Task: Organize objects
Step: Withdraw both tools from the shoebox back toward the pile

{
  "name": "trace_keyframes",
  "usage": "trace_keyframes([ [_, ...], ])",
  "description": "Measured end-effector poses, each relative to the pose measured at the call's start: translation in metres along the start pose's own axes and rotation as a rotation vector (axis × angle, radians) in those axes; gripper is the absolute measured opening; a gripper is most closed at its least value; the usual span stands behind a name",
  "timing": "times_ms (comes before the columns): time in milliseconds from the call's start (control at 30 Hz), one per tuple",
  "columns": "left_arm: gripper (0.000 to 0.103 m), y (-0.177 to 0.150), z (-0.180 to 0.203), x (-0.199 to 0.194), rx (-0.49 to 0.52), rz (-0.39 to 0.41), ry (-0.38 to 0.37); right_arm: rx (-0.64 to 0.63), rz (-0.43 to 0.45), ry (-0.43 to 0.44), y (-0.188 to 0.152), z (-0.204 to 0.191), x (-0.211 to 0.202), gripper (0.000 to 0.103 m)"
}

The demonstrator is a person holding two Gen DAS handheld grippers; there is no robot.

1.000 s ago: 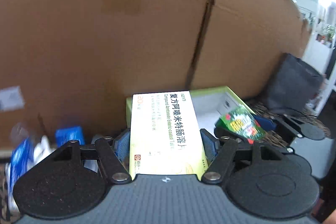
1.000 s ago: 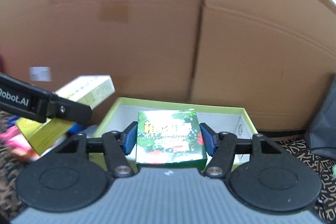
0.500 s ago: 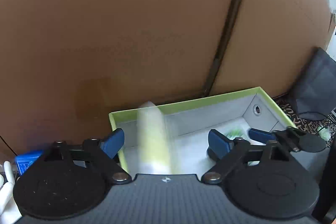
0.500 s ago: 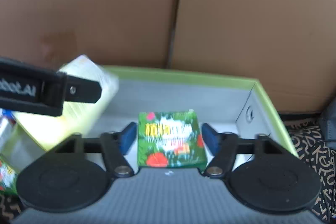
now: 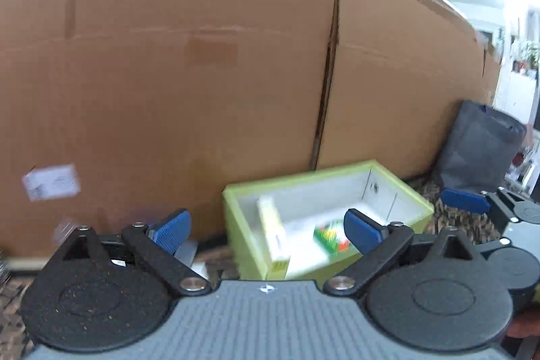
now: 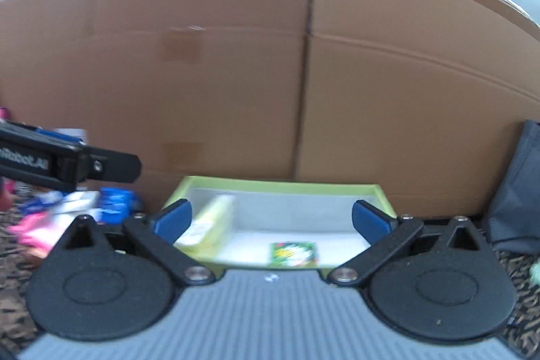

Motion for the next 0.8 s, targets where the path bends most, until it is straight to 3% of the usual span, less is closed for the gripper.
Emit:
trace_keyframes([
  [167, 0.1, -0.051, -0.02, -0.037, -0.028, -0.026, 0.006, 0.007, 0.006, 0.072, -0.049, -0.038, -0.067, 0.103],
  [300, 0.1, -0.088, -0.045, -0.051, -0.087, -0.065, 0.043, -0.01, -0.018, 0.067, -0.075, -0.058, -0.078, 0.103],
  [467, 0.1, -0.135, -0.082, -0.061, -0.19, -0.123, 0.11, 0.016, 0.06, 0.091, -0.096, -0.081, -0.094, 0.103],
  [600, 0.1, -0.162, -0.11, -0.069, -0.224, -0.135, 0.197, 0.018, 0.016, 0.111, -0.106, -0.102, -0.082, 0.103],
  [800, 0.1, -0.195, -0.144, -0.075, -0.276, -0.167, 0.243, 0.042, -0.126, 0.185, -0.139, -0.13, -0.06, 0.103],
])
Point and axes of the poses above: each gripper's, at about its wrist camera, not at the fingertips, and x roughly the way its jaws point, z to its right, y to its top, the point moved 9 cm from there along x, roughly the way its jaws point, and after that the axes turned 14 degrees about -z, right-handed, at the moved point
